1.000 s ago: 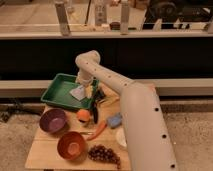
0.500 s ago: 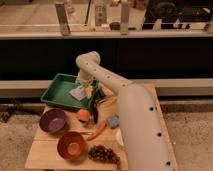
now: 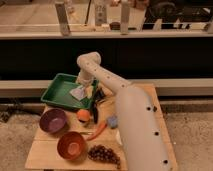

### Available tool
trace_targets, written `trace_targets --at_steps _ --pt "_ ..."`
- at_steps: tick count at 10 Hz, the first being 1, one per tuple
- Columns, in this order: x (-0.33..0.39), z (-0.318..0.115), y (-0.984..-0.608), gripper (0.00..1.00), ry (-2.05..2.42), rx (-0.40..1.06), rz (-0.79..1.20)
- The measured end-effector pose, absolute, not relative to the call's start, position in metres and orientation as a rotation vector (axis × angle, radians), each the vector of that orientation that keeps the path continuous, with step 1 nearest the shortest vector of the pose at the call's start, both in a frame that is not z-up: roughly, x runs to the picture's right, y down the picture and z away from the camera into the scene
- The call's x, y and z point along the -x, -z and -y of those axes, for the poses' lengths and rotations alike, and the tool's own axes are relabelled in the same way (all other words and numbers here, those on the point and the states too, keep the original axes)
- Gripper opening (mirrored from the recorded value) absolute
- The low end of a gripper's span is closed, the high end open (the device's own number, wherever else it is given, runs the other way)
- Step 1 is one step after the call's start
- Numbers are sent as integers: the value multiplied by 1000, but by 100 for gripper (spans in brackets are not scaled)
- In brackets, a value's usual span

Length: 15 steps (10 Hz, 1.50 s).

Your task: Place towel in table surface

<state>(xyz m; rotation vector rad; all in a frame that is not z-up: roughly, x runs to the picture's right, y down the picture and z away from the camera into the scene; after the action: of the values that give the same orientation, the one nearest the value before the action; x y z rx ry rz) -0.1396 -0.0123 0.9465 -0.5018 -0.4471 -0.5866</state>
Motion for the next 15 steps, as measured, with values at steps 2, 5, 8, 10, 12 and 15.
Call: trace_targets --at_steps 2,5,8,10,12,15 --pt "140 14 -946 80 584 488 447" --pt "156 17 -954 80 584 481 460" --pt "181 13 -972 80 573 474 463" --pt "179 14 -980 80 542 451 450" --pt "181 12 -986 80 523 430 432" --pt "173 9 -998 80 494 424 410"
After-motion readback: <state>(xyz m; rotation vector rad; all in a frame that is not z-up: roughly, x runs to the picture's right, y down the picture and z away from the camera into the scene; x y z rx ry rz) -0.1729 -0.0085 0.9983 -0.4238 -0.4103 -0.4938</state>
